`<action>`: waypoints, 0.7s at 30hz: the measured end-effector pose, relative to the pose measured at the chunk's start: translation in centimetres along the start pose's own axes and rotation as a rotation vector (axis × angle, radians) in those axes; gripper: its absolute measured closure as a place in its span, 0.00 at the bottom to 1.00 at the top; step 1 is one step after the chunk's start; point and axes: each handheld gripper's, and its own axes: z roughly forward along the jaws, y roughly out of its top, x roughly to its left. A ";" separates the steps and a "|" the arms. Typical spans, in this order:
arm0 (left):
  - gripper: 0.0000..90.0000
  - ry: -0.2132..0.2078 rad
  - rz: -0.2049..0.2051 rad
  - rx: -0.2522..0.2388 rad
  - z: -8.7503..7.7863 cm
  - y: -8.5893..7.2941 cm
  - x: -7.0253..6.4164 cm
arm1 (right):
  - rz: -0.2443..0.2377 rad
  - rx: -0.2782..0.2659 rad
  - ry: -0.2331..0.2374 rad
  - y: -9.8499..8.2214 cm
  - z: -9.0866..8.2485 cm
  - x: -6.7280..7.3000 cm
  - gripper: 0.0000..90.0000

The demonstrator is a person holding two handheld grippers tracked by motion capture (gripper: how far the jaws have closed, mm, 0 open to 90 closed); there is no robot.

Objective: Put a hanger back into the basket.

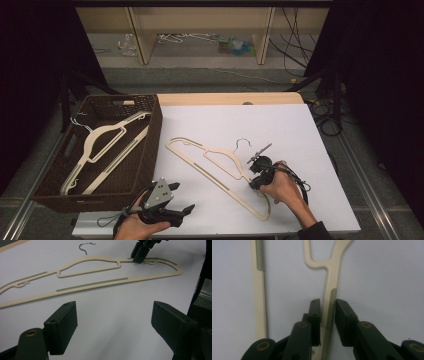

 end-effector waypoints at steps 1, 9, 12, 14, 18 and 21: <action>0.23 0.000 -0.013 -0.021 0.2 0.0 -0.1 | -0.002 -0.003 -0.001 0.0 0.0 0.0 0.82; 0.23 0.002 -0.012 -0.009 0.2 0.0 -0.2 | -0.010 0.005 -0.014 0.2 0.1 0.3 0.80; 0.23 0.006 -0.015 -0.012 0.2 0.0 -0.1 | -0.016 0.010 -0.030 0.1 0.1 0.5 0.83; 0.23 0.000 0.002 0.003 0.1 0.0 0.0 | -0.032 0.007 -0.028 0.1 0.1 0.3 0.85; 0.23 -0.005 -0.001 0.007 0.1 -0.1 0.0 | -0.028 0.005 -0.029 0.1 0.0 0.4 0.86; 0.23 -0.002 -0.017 -0.010 0.3 0.0 0.0 | -0.048 -0.008 -0.032 0.0 0.0 0.4 0.87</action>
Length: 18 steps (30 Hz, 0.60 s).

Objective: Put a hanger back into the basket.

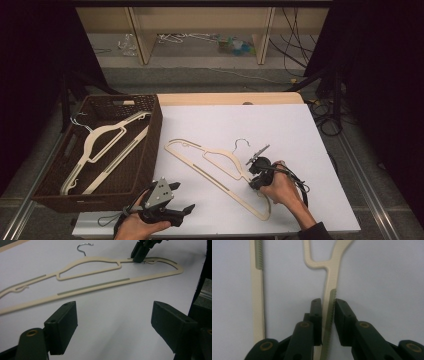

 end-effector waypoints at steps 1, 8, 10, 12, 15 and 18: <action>0.23 0.004 0.007 0.001 0.1 0.0 0.1 | 0.000 -0.001 0.002 0.0 0.0 0.0 0.88; 0.23 0.028 -0.002 -0.012 1.4 1.2 1.3 | -0.032 -0.011 0.002 -0.1 -0.2 -0.2 0.88; 0.24 0.031 -0.006 -0.009 2.2 1.8 1.8 | -0.043 -0.013 0.000 -0.2 -0.3 -0.2 0.88; 0.24 0.035 -0.021 -0.009 3.2 2.5 2.2 | -0.045 -0.012 0.002 -0.4 -0.6 -0.3 0.88; 0.25 0.051 -0.031 -0.004 4.8 3.4 2.4 | -0.060 -0.021 -0.002 -0.6 -1.1 -0.4 0.88; 0.25 0.046 -0.029 0.029 6.0 3.9 2.7 | -0.069 -0.023 -0.008 -0.8 -1.8 -0.4 0.88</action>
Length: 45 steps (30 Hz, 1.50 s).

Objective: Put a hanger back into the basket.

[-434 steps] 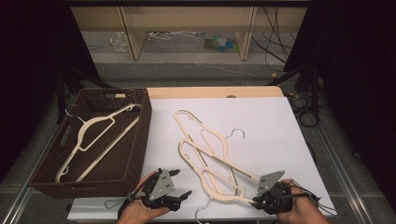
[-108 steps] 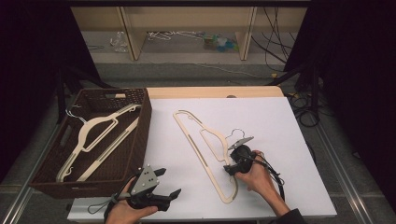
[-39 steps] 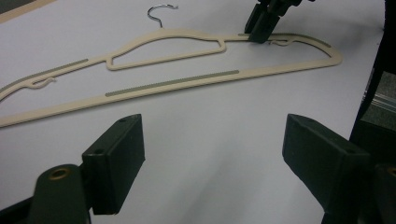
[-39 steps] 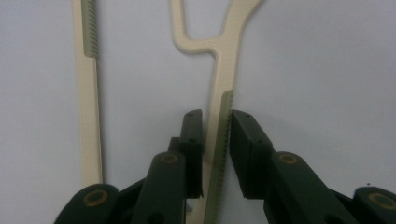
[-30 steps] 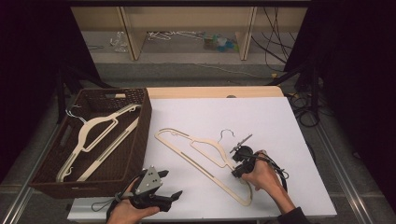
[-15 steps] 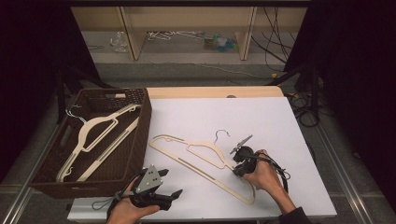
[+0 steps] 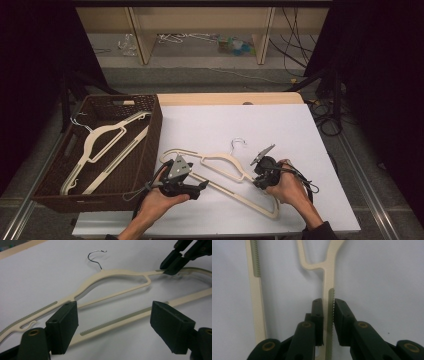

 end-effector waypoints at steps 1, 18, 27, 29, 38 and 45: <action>0.25 0.006 0.004 0.010 0.4 0.2 0.1 | -0.006 -0.001 -0.005 -0.1 -0.2 0.0 0.88; 0.31 0.018 0.055 0.109 6.7 2.2 1.2 | -0.063 0.010 -0.020 -1.5 -2.4 0.4 0.88; 0.40 0.009 0.130 0.173 10.0 3.3 1.0 | -0.077 0.004 -0.011 -1.9 -2.8 0.6 0.88; 0.40 -0.005 0.131 0.189 10.5 3.4 1.0 | -0.080 0.003 -0.012 -1.9 -2.9 0.7 0.88; 0.57 -0.078 0.150 0.214 11.5 3.7 1.7 | -0.091 -0.001 -0.004 -2.0 -3.1 0.8 0.88; 0.70 -0.133 0.226 0.235 11.0 4.2 1.7 | -0.105 -0.009 -0.002 -2.1 -3.2 1.0 0.88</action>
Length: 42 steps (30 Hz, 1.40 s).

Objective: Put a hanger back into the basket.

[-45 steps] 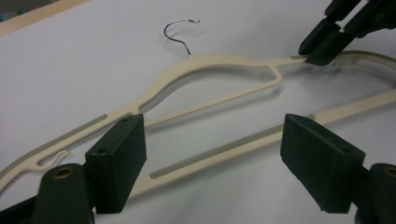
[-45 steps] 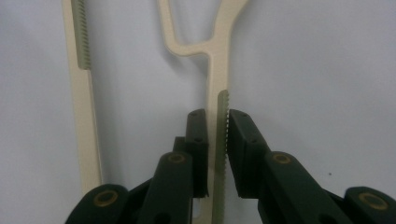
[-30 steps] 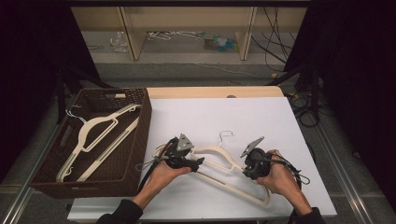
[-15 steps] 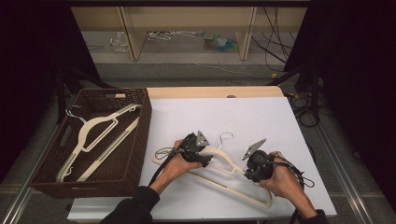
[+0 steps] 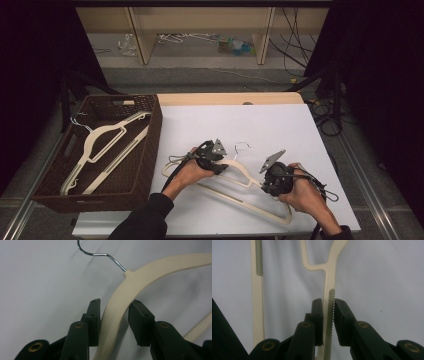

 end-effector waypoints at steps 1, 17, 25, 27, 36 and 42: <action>0.71 -0.007 0.002 -0.002 -0.2 0.0 0.0 | -0.006 0.003 0.003 0.0 -0.1 0.0 0.88; 0.81 -0.103 0.091 -0.035 -7.8 0.0 -0.9 | 0.076 -0.168 0.038 -0.7 -1.6 -0.1 0.54; 0.85 -0.155 0.054 -0.037 -10.6 -0.4 -2.8 | 0.148 -0.394 -0.034 -2.2 -2.8 0.0 0.36; 0.87 -0.169 0.041 -0.040 -11.1 -0.6 -3.1 | 0.170 -0.425 -0.045 -2.6 -3.3 0.0 0.31; 0.95 -0.207 -0.055 -0.060 -12.6 -1.4 -4.4 | 0.173 -0.504 -0.077 -3.8 -3.9 0.4 0.31; 0.96 -0.203 -0.105 -0.081 -12.9 -1.6 -4.8 | 0.164 -0.506 -0.076 -4.1 -3.8 0.5 0.32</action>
